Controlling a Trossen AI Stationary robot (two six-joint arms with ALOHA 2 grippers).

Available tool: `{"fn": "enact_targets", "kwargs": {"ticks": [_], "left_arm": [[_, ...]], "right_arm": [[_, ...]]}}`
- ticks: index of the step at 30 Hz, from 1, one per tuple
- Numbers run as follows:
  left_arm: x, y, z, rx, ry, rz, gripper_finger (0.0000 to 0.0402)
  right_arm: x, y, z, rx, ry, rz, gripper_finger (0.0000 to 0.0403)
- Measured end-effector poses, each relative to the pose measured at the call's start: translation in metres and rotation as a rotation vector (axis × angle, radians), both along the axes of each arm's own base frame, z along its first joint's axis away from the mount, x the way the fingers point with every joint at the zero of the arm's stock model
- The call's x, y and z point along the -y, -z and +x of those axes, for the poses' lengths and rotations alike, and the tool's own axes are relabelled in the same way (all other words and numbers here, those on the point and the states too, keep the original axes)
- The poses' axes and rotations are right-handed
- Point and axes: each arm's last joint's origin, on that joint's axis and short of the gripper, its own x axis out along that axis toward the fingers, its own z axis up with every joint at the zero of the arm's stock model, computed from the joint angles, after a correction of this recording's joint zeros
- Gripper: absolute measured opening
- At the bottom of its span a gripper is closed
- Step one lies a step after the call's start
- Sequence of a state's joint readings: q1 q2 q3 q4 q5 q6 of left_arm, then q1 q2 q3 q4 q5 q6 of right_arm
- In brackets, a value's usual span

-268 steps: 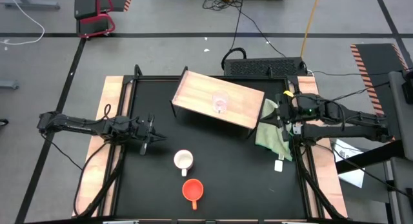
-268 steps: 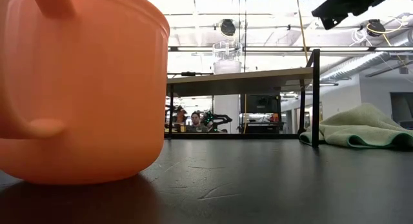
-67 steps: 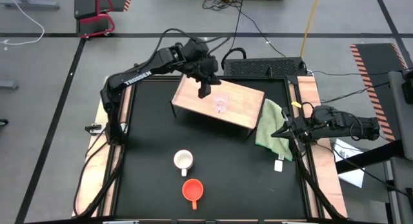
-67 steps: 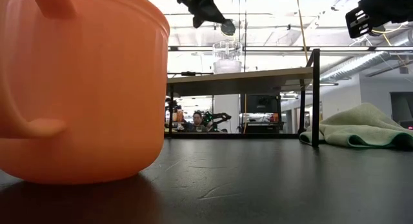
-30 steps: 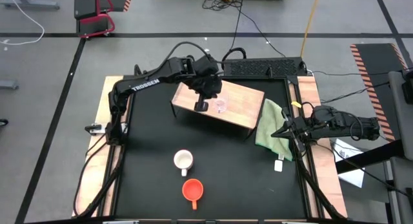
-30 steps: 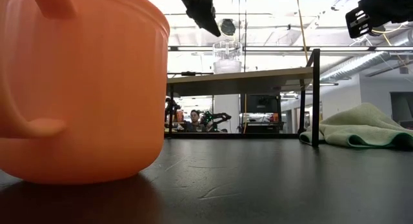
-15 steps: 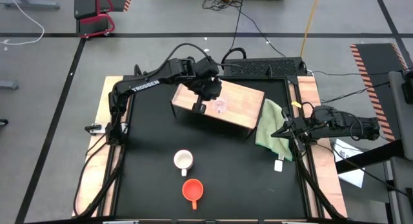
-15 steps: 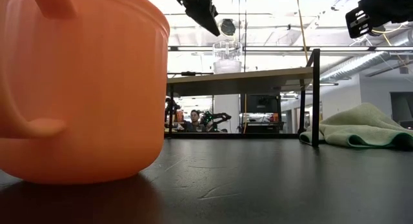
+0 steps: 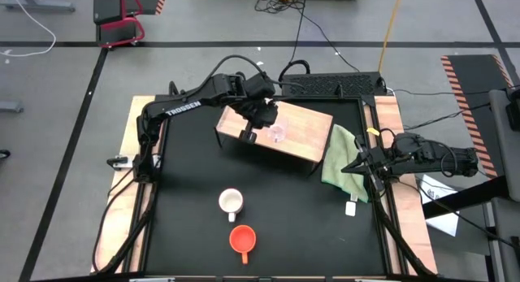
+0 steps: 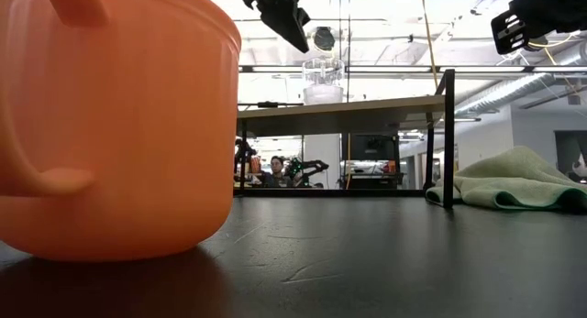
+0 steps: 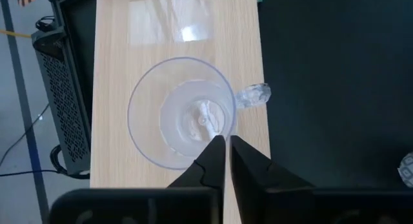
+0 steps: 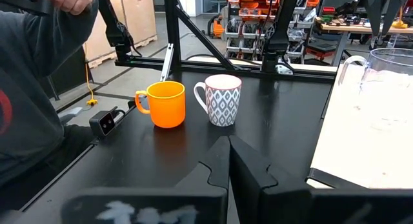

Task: Stack small to large cups/mugs on shelf
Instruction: Put the transparent mug on the shelf

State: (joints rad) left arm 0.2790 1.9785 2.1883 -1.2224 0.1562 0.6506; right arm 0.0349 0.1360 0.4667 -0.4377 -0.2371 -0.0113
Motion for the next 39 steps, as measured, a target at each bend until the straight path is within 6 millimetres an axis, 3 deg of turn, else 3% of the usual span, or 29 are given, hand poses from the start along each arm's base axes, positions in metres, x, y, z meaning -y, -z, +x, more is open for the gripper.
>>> {"fn": "enact_targets", "kwargs": {"ticks": [19, 39], "left_arm": [[0.003, 0.001, 0.005, 0.044, 0.055, 0.002, 0.0117], [0.003, 0.01, 0.006, 0.011, 0.081, 0.026, 0.012]], "right_arm": [[0.0, 0.0, 0.0, 0.0, 0.0, 0.0, 0.0], [0.0, 0.0, 0.0, 0.0, 0.0, 0.0, 0.0]]}}
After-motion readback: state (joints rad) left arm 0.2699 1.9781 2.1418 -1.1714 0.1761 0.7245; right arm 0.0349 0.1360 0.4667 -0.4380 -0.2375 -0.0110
